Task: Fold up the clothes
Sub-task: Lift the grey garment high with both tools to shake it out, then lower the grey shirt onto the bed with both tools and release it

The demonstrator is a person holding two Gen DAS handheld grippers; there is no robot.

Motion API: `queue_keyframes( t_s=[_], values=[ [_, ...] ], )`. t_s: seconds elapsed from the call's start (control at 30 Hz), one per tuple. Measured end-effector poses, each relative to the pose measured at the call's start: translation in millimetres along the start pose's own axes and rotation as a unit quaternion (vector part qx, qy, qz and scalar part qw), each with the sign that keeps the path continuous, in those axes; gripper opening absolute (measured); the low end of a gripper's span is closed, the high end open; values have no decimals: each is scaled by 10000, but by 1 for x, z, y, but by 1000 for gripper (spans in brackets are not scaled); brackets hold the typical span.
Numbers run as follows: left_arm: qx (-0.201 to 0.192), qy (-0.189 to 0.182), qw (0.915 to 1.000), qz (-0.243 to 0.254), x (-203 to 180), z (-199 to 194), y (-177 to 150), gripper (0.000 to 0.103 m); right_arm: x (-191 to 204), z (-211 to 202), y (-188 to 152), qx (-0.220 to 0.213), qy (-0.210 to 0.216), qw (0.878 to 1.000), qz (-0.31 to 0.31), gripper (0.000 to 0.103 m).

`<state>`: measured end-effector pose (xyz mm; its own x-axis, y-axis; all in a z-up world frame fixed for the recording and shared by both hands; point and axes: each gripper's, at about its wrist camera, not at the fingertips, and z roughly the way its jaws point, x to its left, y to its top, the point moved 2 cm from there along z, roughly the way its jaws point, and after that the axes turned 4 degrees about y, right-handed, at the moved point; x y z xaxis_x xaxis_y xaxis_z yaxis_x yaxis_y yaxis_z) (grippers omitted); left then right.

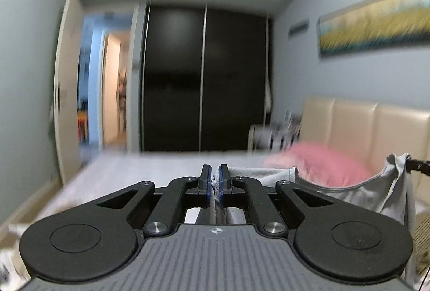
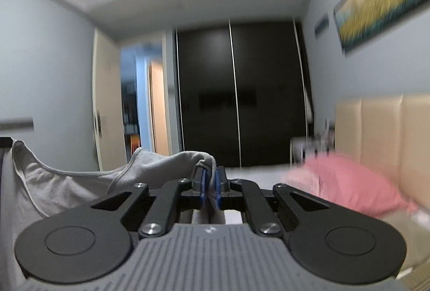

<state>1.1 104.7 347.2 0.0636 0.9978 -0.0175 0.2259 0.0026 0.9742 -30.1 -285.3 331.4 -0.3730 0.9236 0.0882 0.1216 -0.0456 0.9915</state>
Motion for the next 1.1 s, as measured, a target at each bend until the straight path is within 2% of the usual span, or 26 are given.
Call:
queue_keyframes(
  t_s=[0.2,0.43,0.67,0.87,0.97,1.0,1.03,1.07,1.1],
  values=[
    [1142,227,9931,-120,15,120,-69,4,-20,114,-79,1157,-226,9930,-71,8],
    [1969,475,9792,-128,51,225,-138,4,-39,240,-143,2065,-484,9772,-130,8],
    [2783,465,9594,12,59,281,-204,4,-49,310,-223,2964,-522,9533,-265,8],
    [3344,390,9416,-117,59,314,-250,5,-59,340,-278,3539,-567,9333,-210,9],
    [3622,439,9308,-233,60,323,-261,13,-65,346,-289,3707,-607,9267,-51,14],
    [3607,449,9313,-252,62,321,-260,18,-66,346,-289,3744,-631,9251,-24,24],
    [3584,454,9321,-265,63,318,-258,30,-68,347,-288,3784,-656,9233,9,29],
    [3567,442,9327,-295,64,313,-255,37,-70,347,-285,3816,-666,9219,60,35],
    [3526,422,9342,-340,66,306,-251,48,-73,346,-281,3824,-646,9216,135,35]
  ],
)
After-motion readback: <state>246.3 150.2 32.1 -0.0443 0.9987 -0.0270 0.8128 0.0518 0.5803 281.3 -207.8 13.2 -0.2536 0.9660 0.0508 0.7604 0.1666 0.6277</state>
